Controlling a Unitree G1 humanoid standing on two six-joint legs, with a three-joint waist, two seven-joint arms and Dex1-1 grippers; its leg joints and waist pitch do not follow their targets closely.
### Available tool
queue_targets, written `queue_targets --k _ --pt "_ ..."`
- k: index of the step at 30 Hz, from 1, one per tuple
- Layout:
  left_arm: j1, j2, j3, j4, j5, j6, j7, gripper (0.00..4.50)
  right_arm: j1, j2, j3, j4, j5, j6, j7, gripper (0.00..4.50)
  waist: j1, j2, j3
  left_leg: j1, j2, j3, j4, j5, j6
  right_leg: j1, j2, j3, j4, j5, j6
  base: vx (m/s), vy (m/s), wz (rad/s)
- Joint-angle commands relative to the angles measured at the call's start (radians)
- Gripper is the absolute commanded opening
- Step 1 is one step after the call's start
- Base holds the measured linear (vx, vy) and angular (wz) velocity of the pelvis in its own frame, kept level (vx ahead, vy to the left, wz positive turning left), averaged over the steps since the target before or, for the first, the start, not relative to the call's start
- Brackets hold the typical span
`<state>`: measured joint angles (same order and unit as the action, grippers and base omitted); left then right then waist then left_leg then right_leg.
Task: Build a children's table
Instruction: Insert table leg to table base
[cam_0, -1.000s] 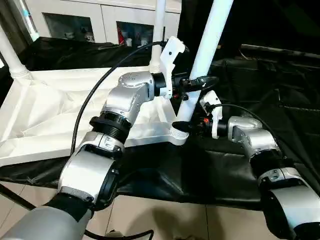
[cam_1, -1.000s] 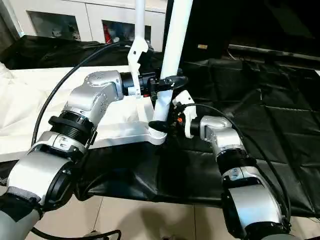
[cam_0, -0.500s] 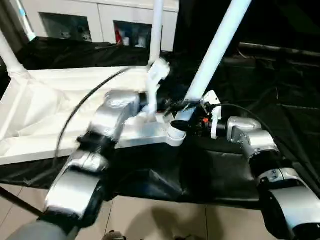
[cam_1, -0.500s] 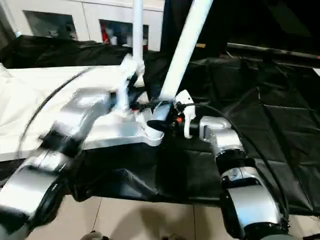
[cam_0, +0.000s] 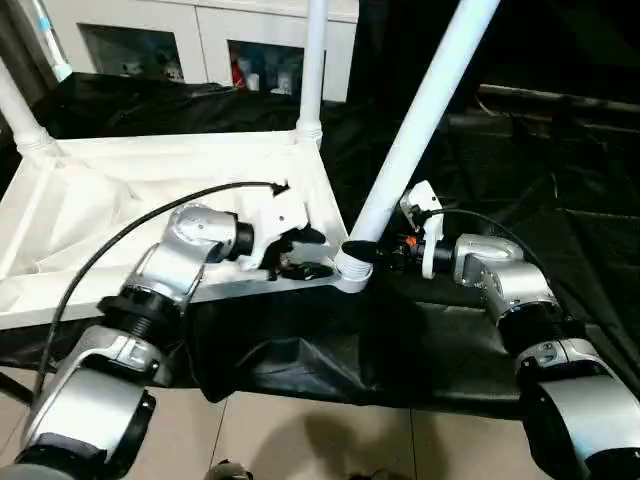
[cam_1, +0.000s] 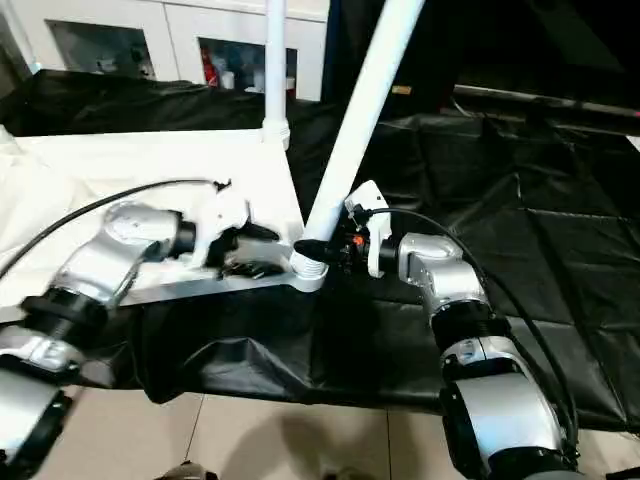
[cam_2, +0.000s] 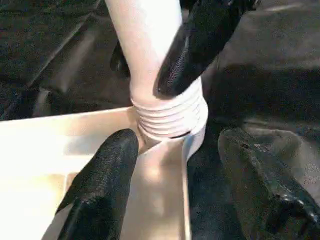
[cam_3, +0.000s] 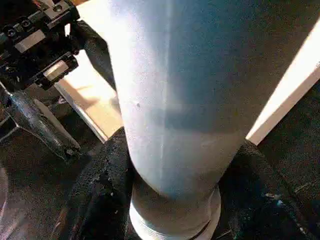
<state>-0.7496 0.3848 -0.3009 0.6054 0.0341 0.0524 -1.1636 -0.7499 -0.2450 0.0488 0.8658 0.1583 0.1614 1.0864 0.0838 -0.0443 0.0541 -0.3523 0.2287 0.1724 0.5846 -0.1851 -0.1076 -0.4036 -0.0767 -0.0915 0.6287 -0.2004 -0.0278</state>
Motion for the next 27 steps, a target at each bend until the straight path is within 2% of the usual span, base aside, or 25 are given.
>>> queue_targets --k 1,4,7,9,10,13,15,17,21,27 --pt "-0.008 0.005 -0.028 0.004 0.026 -0.015 -0.008 2.58 0.016 0.005 0.030 0.008 -0.030 0.004 -0.003 1.96 0.001 0.006 -0.064 0.002 0.012 0.008 -0.065 -0.139 0.028 0.060 -0.066 0.057 -0.069 -0.100 -0.231 0.000 0.000 0.00" --pt "-0.015 0.009 -0.038 0.032 0.046 -0.015 0.008 2.19 0.018 0.007 0.038 0.008 -0.038 -0.003 -0.004 1.96 0.000 0.007 -0.066 0.001 0.010 0.009 -0.063 -0.131 0.027 0.062 -0.065 0.058 -0.067 -0.085 -0.230 0.000 0.000 0.00" --pt "-0.029 0.006 -0.040 0.078 0.063 -0.002 0.047 2.09 0.025 0.008 0.048 0.001 -0.040 -0.007 -0.005 1.96 -0.001 0.006 -0.067 0.000 0.008 0.008 -0.062 -0.125 0.031 0.063 -0.063 0.058 -0.066 -0.074 -0.227 0.000 0.000 0.00" --pt "-0.029 0.007 -0.041 0.085 0.061 0.008 0.037 1.73 0.028 0.008 0.049 0.000 -0.042 -0.010 -0.006 1.96 -0.002 0.007 -0.068 0.001 0.008 0.008 -0.062 -0.118 0.034 0.063 -0.063 0.057 -0.065 -0.065 -0.232 0.000 0.000 0.00" --pt "-0.026 0.009 -0.043 0.085 0.062 0.015 0.028 1.73 0.029 0.007 0.049 0.000 -0.044 -0.011 -0.007 1.96 -0.002 0.006 -0.067 0.000 0.009 0.008 -0.062 -0.116 0.035 0.063 -0.064 0.057 -0.064 -0.062 -0.234 0.000 0.000 0.00" --pt "-0.022 0.016 -0.050 0.092 0.077 0.028 0.026 1.55 0.030 0.007 0.050 0.002 -0.050 -0.015 -0.012 1.96 -0.002 0.007 -0.067 0.000 0.010 0.007 -0.063 -0.122 0.035 0.063 -0.065 0.057 -0.065 -0.066 -0.239 0.000 0.000 0.00" --pt "-0.020 0.024 -0.058 0.110 0.098 0.029 0.041 1.26 0.031 0.010 0.050 0.004 -0.053 -0.018 -0.018 1.96 -0.003 0.007 -0.066 0.001 0.009 0.007 -0.063 -0.133 0.033 0.062 -0.065 0.057 -0.068 -0.085 -0.234 0.000 0.000 0.00" --pt "-0.022 0.026 -0.059 0.129 0.106 0.022 0.049 1.19 0.034 0.013 0.053 0.003 -0.052 -0.020 -0.021 1.96 -0.004 0.007 -0.067 0.001 0.008 0.007 -0.063 -0.133 0.034 0.062 -0.064 0.058 -0.068 -0.088 -0.230 0.000 0.000 0.00" --pt "-0.024 0.029 -0.059 0.146 0.111 0.013 0.044 0.71 0.036 0.014 0.058 -0.001 -0.052 -0.020 -0.021 1.96 -0.004 0.007 -0.067 0.001 0.009 0.006 -0.063 -0.123 0.035 0.062 -0.065 0.058 -0.066 -0.070 -0.237 0.000 0.000 0.00" --pt "-0.023 0.025 -0.050 0.152 0.105 0.019 0.038 0.19 0.033 0.013 0.057 0.002 -0.051 -0.021 -0.021 1.96 -0.003 0.006 -0.066 0.002 0.009 0.007 -0.063 -0.141 0.032 0.061 -0.066 0.058 -0.069 -0.100 -0.235 0.000 0.000 0.00"
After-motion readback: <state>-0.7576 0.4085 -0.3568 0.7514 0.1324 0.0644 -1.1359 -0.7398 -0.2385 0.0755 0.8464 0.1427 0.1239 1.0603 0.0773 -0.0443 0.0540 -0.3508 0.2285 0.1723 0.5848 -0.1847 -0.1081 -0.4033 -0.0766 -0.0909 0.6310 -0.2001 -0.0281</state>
